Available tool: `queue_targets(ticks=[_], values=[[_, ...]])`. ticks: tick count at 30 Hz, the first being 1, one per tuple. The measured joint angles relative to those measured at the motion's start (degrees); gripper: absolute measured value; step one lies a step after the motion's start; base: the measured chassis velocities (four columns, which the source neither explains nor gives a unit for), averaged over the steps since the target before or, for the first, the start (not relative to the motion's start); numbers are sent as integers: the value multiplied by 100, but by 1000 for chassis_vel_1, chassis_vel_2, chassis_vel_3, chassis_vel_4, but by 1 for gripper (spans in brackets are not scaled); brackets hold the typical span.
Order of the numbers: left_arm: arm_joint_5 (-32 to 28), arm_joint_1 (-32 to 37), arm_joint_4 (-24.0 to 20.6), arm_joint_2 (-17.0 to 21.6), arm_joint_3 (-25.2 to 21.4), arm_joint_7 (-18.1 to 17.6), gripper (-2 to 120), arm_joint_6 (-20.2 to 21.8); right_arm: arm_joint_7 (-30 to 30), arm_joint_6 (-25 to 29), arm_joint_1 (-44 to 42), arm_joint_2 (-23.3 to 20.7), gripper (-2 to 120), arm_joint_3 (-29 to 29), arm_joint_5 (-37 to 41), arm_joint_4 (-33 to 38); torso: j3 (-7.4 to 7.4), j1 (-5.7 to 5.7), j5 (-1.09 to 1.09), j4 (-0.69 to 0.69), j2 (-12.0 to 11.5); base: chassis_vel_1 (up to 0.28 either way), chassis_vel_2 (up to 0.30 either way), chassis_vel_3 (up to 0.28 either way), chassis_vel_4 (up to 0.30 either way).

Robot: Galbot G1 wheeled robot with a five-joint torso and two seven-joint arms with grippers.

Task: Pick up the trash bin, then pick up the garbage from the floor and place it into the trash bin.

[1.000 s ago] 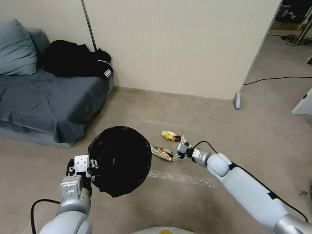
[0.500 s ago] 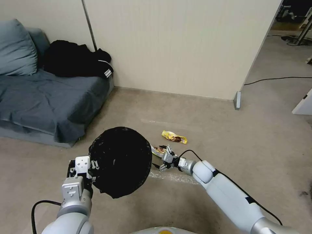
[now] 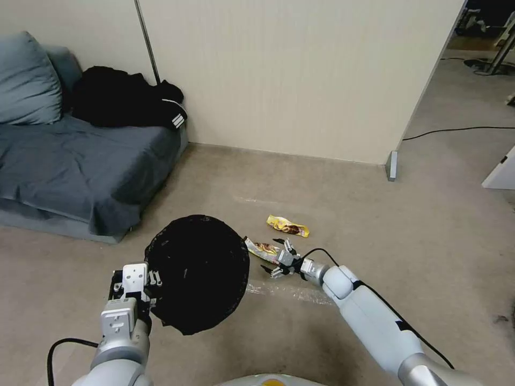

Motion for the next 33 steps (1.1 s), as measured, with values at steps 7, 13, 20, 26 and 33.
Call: queue_targets(ticks=[7, 13, 20, 26, 33], values=[[181, 122, 0, -70, 77, 4, 1, -80, -36, 56, 94, 152, 100, 214, 25, -288, 0, 0, 0, 1, 0, 0, 0, 0, 0], [308, 190, 0, -115, 109, 12, 1, -135, -86, 70, 202, 291, 100, 329, 32, -637, 0, 0, -1, 0, 0, 0, 0, 0, 0], [410, 236, 37, -159, 175, 15, 1, -188, -122, 60, 316, 450, 100, 556, 41, -1096, 0, 0, 0, 1, 0, 0, 0, 0, 0], [482, 243, 85, -191, 231, 21, 1, -213, -145, 44, 364, 515, 100, 712, 31, -1373, 0, 0, 0, 0, 0, 0, 0, 0, 0], [529, 284, 87, -213, 236, 25, 1, -240, -219, 17, 500, 571, 100, 880, 87, -1686, 0, 0, -1, 0, 0, 0, 0, 0, 0]])
